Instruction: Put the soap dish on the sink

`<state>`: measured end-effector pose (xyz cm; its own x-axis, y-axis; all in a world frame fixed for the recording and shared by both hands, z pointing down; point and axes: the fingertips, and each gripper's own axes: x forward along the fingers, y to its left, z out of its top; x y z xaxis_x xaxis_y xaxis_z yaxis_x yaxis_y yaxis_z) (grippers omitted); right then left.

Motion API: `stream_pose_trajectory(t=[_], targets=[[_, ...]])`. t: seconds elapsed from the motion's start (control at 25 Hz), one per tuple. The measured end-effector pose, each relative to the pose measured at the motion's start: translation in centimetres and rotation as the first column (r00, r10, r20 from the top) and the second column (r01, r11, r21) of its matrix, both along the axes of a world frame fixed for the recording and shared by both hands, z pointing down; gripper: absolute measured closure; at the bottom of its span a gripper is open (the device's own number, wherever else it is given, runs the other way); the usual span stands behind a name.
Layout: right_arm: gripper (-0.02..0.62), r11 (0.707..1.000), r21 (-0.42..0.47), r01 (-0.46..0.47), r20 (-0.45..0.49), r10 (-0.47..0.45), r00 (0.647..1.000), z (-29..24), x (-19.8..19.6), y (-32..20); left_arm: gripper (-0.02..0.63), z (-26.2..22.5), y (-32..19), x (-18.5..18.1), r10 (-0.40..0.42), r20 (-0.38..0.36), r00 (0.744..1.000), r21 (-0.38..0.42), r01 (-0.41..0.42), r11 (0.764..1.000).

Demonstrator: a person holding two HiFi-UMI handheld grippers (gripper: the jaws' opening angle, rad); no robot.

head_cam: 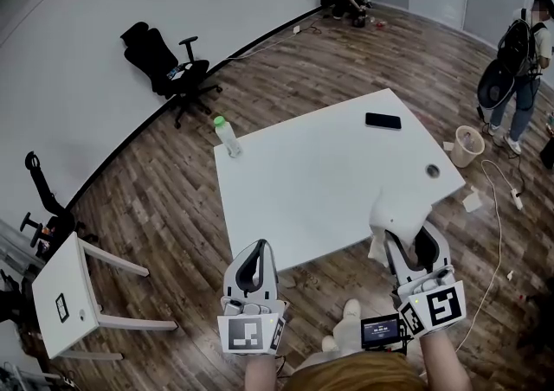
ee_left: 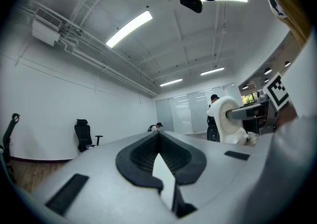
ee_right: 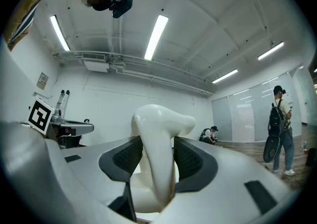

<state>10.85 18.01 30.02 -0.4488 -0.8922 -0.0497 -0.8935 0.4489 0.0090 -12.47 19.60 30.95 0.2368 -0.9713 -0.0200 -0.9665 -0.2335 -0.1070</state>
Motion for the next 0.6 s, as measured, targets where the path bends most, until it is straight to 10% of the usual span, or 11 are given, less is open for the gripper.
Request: stream_pose_trajectory(t=[0.6], targets=[[0.390, 0.999, -0.036, 0.033, 0.039, -0.032, 0.999, 1.1, 2.5, -7.0, 0.598, 0.4, -6.4, 2.9, -0.018, 0.037, 0.999, -0.032, 0.019, 0.999]])
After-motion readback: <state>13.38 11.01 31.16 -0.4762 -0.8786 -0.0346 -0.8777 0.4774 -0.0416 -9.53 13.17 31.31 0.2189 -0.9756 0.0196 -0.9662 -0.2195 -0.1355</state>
